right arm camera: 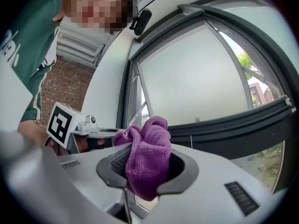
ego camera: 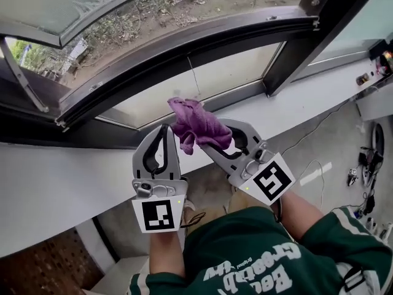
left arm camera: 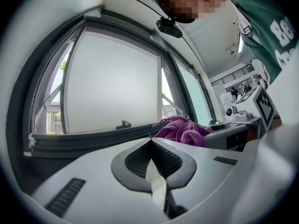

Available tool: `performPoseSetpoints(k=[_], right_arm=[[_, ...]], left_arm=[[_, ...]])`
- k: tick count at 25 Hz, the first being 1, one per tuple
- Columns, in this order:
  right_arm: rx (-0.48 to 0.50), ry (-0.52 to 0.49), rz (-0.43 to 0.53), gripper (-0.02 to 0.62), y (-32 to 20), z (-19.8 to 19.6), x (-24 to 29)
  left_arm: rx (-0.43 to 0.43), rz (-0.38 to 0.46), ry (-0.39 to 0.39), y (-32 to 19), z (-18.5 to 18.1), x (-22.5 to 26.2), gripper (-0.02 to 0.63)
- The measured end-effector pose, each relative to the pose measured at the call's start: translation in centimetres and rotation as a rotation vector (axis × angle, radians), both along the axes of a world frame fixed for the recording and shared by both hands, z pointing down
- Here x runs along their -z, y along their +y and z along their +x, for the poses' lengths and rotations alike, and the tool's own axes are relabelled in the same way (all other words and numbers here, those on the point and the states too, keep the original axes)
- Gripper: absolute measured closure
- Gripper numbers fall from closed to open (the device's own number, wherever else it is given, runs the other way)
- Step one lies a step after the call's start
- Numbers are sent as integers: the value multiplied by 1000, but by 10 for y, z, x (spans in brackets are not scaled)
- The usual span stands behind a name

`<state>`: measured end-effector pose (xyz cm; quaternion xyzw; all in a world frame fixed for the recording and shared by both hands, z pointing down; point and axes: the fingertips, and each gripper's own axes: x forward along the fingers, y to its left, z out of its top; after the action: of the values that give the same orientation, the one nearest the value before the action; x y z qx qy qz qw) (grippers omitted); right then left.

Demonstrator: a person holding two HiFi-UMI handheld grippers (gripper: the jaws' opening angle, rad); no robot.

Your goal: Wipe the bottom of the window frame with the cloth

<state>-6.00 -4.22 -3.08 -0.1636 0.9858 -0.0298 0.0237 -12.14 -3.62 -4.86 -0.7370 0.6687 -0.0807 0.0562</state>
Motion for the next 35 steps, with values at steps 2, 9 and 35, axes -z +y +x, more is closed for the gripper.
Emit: performPoseSetpoints(k=[2,9,35], right_arm=[[-35,-5,2,468,9,-17,-6],[-90,58,-81,468,53,-71,-64],[75,218,-402,468,73,-221,-471]], left_arm=[[-17,2,-2,8,-18,-7,601],[-109,-43,-25,41,-58,-61,601],[268,-295,123,106,-211,-447,601]])
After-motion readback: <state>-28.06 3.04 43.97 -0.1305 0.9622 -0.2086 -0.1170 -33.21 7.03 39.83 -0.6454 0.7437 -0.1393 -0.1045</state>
